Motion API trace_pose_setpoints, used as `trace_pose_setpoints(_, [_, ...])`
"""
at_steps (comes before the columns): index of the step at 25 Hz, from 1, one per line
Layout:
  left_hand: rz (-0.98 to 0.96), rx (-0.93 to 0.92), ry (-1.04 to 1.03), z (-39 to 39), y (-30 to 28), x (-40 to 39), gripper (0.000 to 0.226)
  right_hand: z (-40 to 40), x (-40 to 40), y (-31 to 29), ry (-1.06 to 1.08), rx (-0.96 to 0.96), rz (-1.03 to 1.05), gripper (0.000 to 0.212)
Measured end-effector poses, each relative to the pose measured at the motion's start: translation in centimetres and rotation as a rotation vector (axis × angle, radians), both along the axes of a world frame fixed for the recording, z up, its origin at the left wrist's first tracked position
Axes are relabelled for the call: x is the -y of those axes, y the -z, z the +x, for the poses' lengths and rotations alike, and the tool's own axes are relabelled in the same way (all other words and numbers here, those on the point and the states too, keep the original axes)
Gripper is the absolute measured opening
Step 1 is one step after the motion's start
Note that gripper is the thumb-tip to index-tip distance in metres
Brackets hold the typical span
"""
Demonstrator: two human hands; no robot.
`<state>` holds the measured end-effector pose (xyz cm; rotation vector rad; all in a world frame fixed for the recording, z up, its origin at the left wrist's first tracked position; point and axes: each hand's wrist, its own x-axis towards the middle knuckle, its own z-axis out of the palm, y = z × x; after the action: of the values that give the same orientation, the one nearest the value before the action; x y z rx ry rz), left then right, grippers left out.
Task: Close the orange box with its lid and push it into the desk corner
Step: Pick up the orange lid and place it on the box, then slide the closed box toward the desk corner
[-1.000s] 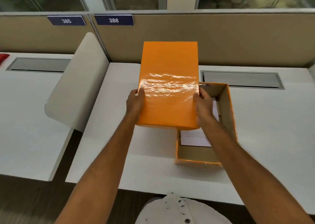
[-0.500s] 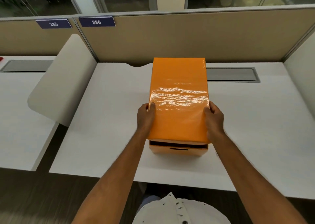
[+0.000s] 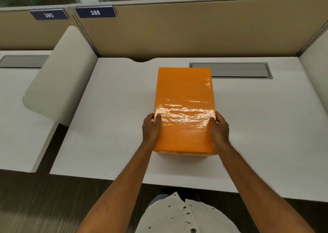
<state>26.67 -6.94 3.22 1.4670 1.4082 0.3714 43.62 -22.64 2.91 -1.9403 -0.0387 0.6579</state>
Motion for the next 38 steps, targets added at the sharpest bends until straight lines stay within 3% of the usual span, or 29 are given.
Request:
trace_pose_setpoints(5, [-0.053,0.015,0.044,0.9,0.1,-2.2,0.05,0.4,-1.1,0.3,0.021,-0.006,0.009,0.043])
trace_pose_setpoints(11, [-0.134,0.036,0.083,0.9,1.6,-3.5,0.051,0.7,-1.6,0.2,0.024,-0.031,0.031,0.019])
trace_pose_setpoints(19, [-0.125,0.028,0.077,1.0,1.9,-3.1,0.051,0.1,-1.5,2.4,0.019,0.075,-0.035,0.046])
trace_pose_setpoints(29, [-0.153,0.046,0.069,0.8,2.3,-3.1,0.051,-0.1,-1.6,3.0,0.048,0.083,-0.043,0.047])
trace_pose_setpoints(38, [-0.263,0.182,0.073,0.1,2.8,-3.7,0.046,-0.1,-1.3,1.9,0.083,0.003,0.0,0.05])
